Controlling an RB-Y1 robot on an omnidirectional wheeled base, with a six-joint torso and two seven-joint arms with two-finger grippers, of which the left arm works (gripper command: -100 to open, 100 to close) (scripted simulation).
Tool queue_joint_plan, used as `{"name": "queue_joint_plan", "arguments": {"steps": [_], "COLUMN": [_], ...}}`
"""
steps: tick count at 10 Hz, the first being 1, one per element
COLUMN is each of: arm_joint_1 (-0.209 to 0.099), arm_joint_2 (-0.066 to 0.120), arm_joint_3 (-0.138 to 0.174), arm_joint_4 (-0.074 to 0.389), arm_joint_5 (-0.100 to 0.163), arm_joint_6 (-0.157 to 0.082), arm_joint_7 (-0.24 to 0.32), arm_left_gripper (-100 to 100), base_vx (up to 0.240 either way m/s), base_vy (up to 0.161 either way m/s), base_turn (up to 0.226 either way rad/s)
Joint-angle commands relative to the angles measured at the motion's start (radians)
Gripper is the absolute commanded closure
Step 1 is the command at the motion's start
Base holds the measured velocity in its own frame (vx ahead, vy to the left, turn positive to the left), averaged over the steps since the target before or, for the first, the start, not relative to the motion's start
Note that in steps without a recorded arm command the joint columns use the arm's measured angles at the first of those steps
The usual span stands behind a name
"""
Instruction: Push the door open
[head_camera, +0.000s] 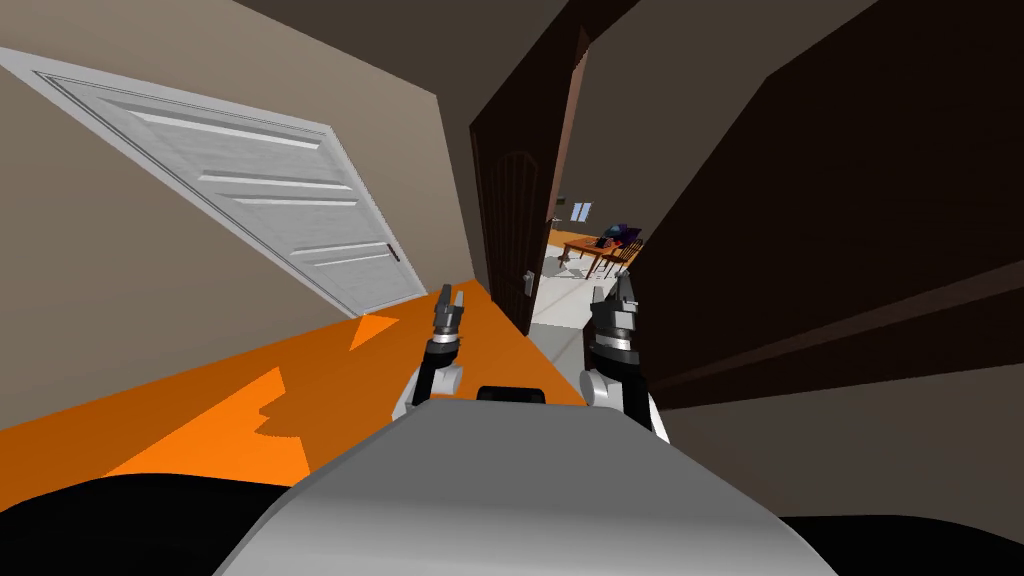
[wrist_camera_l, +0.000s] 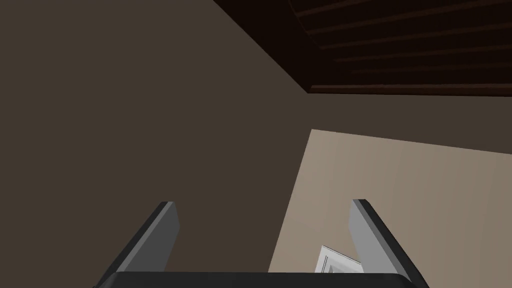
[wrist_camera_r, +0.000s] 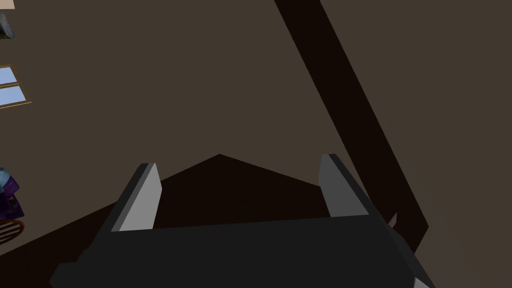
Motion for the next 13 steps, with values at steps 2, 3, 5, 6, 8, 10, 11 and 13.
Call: {"name": "queue_joint_plan", "arguments": {"steps": [2, 3, 5, 6, 8, 10, 11, 13], "arm_joint_1": [-0.043, -0.055, -0.082, -0.096, -0.124, -0.154, -0.169, -0.184], "arm_joint_2": [0.009, 0.01, 0.013, 0.015, 0.017, 0.019, 0.02, 0.021], "arm_joint_3": [-0.026, -0.035, -0.053, -0.062, -0.081, -0.1, -0.11, -0.12], "arm_joint_4": [0.069, 0.09, 0.136, 0.159, 0.207, 0.257, 0.282, 0.308], "arm_joint_5": [0.002, 0.002, 0.003, 0.003, 0.003, 0.004, 0.004, 0.004], "arm_joint_6": [0.025, 0.032, 0.046, 0.053, 0.068, 0.083, 0.091, 0.099], "arm_joint_7": [0.017, 0.021, 0.03, 0.035, 0.045, 0.055, 0.06, 0.065], "arm_left_gripper": [-100, -100, -100, -100, -100, -100, -100, -100], "base_vx": [0.131, 0.096, 0.105, 0.106, 0.077, 0.082, 0.096, 0.074], "base_vy": [0.062, 0.059, 0.065, 0.07, 0.067, 0.069, 0.077, 0.053], "base_turn": [-0.123, -0.092, -0.114, -0.088, -0.099, -0.107, -0.108, -0.07]}}
